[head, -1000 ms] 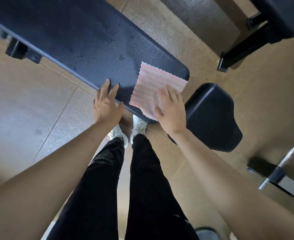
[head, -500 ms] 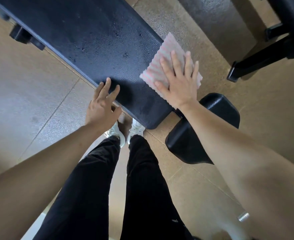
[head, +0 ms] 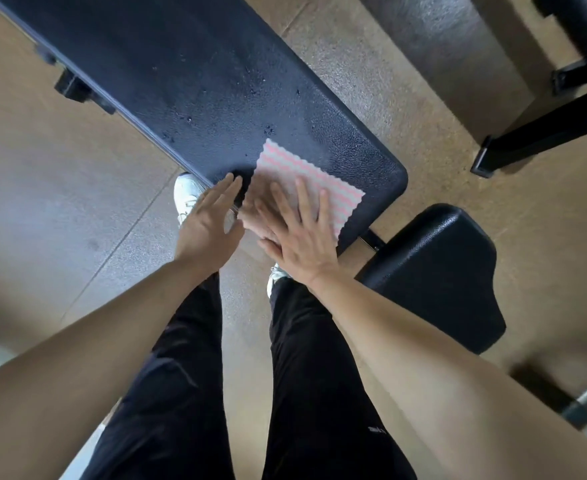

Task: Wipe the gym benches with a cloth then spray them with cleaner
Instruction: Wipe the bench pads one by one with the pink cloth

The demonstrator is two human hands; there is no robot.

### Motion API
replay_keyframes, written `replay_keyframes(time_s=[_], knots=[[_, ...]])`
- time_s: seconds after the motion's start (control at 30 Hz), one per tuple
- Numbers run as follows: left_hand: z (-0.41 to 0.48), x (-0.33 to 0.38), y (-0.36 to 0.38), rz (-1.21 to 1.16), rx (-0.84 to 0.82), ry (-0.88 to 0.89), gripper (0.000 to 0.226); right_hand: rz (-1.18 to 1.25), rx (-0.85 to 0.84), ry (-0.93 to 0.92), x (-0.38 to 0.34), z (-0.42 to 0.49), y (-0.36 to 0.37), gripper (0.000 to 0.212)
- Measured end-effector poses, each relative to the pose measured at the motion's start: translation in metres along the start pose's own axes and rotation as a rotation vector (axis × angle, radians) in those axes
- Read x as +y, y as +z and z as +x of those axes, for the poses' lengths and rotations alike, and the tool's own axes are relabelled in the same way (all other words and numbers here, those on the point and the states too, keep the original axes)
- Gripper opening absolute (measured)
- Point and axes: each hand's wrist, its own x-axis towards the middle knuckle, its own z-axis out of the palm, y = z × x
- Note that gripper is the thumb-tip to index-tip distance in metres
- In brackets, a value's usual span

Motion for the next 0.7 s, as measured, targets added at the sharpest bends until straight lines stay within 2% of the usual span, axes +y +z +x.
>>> replay_keyframes(time_s=[0.17, 0.33, 0.43, 0.57, 0.7], knots=[[0.007, -0.018, -0.019, 0.044, 0.079, -0.054, 0.066, -0.074, -0.018, -0.128, 0.021, 0.022, -0.009, 0.07], [0.026, -0.034, -0.031, 0.186, 0.035, -0.052, 0.07, -0.04, 0.068, 0.156, 0.06, 0.076, -0.04, 0.073], [0.034, -0.037, -0.036, 0.209, -0.002, -0.045, 0.067, -0.009, 0.096, 0.242, 0.082, 0.103, -0.053, 0.071], [0.037, -0.042, -0.042, 0.173, -0.019, -0.026, 0.067, 0.01, 0.13, 0.375, 0.062, 0.115, -0.051, 0.071], [0.04, -0.047, -0.053, 0.186, -0.084, -0.001, 0.066, 0.036, 0.122, 0.312, 0.015, 0.113, -0.042, 0.077]])
